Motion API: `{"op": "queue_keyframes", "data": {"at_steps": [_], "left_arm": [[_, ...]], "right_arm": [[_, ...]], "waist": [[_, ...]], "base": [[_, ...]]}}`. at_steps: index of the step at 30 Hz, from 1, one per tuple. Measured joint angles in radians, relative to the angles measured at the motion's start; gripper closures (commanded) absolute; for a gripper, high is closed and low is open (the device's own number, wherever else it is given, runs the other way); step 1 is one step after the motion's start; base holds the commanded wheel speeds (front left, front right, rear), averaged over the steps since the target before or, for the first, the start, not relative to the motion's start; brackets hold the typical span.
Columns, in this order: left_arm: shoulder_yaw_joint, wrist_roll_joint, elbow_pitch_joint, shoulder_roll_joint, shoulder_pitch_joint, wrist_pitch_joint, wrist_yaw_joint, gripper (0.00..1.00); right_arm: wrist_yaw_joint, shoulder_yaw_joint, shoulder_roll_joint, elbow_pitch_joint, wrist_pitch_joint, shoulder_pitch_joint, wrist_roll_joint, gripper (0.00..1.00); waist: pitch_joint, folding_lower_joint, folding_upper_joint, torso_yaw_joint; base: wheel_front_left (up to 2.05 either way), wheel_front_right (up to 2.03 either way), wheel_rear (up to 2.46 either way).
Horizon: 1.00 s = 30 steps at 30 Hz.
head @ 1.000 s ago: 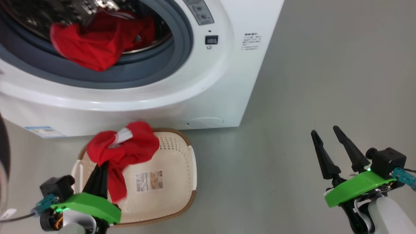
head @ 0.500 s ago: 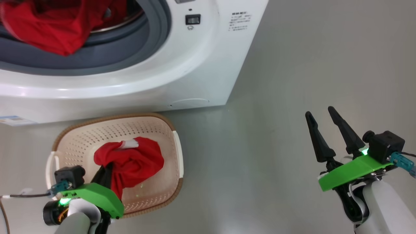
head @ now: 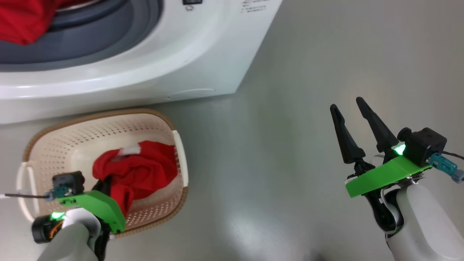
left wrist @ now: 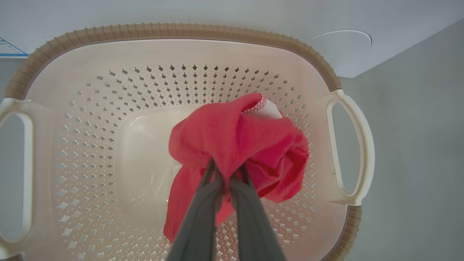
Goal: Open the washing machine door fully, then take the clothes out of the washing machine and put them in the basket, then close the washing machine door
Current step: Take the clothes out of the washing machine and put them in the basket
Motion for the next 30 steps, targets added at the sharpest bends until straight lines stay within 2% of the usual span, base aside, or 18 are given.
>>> {"op": "queue_keyframes", "data": {"at_steps": [10, 11, 14, 15, 22, 25, 30], "left_arm": [[-0.020, -0.024, 0.076, 0.021, -0.039, 0.001, 0.000, 1.00], [-0.020, -0.025, 0.078, 0.020, -0.039, 0.001, 0.000, 0.97], [-0.021, -0.040, 0.082, 0.020, -0.039, 0.001, 0.000, 0.41], [-0.020, -0.048, 0.083, 0.020, -0.039, 0.001, 0.000, 0.00], [-0.019, -0.075, 0.053, 0.018, -0.034, 0.001, 0.000, 0.00], [-0.008, -0.071, -0.008, 0.023, -0.023, 0.000, 0.000, 0.00], [0.061, -0.024, -0.120, 0.029, 0.019, 0.000, 0.000, 0.00]], "right_arm": [[0.000, 0.015, 0.020, 0.000, 0.000, -0.004, -0.002, 0.00], [0.000, 0.014, 0.020, 0.002, 0.000, -0.004, -0.001, 0.00], [0.000, 0.010, 0.020, 0.003, 0.000, -0.003, -0.002, 0.00], [0.000, 0.009, 0.020, 0.004, 0.000, -0.003, -0.002, 0.00], [0.000, 0.003, 0.017, 0.011, 0.000, 0.000, -0.009, 0.00], [0.000, 0.001, 0.012, 0.016, 0.000, 0.002, -0.009, 0.00], [0.000, -0.001, -0.002, 0.021, 0.000, 0.015, -0.009, 0.00]], "waist": [[0.043, 0.0001, 0.0000, -0.048], [0.041, 0.0001, 0.0000, -0.049], [0.028, 0.0000, 0.0000, -0.048], [0.023, 0.0001, 0.0000, -0.046], [-0.020, 0.0000, 0.0000, -0.025], [-0.044, 0.0001, 0.0000, -0.013], [-0.091, 0.0001, 0.0000, 0.010]], "base": [[0.00, 0.00, 0.00], [0.00, 0.00, 0.00], [0.00, 0.00, 0.00], [0.00, 0.00, 0.00], [0.00, 0.00, 0.00], [0.00, 0.00, 0.00], [0.00, 0.00, 0.00]]}}
